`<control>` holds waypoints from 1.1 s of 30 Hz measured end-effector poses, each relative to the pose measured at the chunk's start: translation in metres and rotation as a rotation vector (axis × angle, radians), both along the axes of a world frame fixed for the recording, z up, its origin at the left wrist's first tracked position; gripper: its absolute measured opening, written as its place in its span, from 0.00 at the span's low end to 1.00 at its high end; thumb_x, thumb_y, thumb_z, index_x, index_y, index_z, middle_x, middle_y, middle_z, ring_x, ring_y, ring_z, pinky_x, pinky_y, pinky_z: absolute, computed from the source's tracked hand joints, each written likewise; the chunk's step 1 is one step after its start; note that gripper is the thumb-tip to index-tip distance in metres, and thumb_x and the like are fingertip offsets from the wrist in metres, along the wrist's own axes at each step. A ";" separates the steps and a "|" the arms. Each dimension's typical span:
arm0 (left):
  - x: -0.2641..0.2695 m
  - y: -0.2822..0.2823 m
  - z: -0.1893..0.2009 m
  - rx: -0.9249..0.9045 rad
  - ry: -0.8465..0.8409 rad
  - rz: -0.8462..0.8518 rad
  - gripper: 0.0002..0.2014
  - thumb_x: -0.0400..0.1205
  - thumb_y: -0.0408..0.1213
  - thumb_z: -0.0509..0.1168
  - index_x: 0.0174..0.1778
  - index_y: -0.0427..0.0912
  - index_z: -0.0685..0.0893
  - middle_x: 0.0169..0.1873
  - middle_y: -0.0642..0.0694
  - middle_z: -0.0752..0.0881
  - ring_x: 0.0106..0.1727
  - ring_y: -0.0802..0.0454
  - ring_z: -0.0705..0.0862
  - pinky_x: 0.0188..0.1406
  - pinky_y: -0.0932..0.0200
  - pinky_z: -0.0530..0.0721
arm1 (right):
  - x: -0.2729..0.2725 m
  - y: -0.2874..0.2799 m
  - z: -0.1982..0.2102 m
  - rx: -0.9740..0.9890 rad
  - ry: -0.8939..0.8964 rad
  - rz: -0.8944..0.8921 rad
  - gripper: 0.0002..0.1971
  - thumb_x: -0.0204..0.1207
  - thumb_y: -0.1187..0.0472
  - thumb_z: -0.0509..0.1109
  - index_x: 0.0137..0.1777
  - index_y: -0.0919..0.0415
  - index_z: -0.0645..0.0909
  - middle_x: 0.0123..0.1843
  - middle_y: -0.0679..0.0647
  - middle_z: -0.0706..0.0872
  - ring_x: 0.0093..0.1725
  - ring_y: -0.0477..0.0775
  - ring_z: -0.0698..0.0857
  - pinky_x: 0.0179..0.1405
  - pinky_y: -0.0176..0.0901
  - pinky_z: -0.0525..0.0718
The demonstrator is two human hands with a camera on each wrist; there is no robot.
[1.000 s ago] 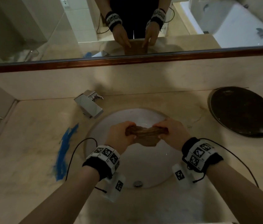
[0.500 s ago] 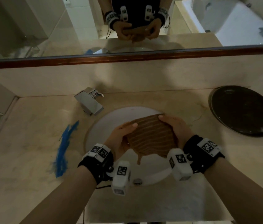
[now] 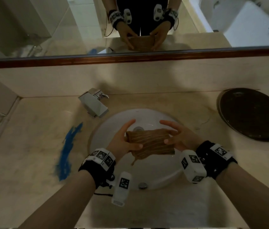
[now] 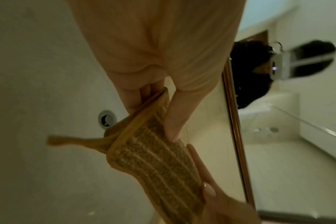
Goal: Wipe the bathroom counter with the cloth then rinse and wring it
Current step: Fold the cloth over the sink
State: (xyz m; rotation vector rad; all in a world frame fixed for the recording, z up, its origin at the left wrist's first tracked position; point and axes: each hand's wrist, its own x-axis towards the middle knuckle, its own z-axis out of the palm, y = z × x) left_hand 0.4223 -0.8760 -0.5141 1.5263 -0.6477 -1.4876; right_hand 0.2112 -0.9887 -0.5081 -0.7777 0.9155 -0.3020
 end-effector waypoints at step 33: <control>-0.049 -0.093 -0.016 -0.362 -0.936 -0.512 0.07 0.77 0.58 0.62 0.40 0.61 0.78 0.34 0.61 0.79 0.35 0.62 0.78 0.37 0.66 0.75 | 0.042 -0.038 -0.023 0.017 0.277 -0.326 0.14 0.75 0.55 0.74 0.47 0.69 0.86 0.36 0.64 0.86 0.34 0.61 0.85 0.36 0.52 0.84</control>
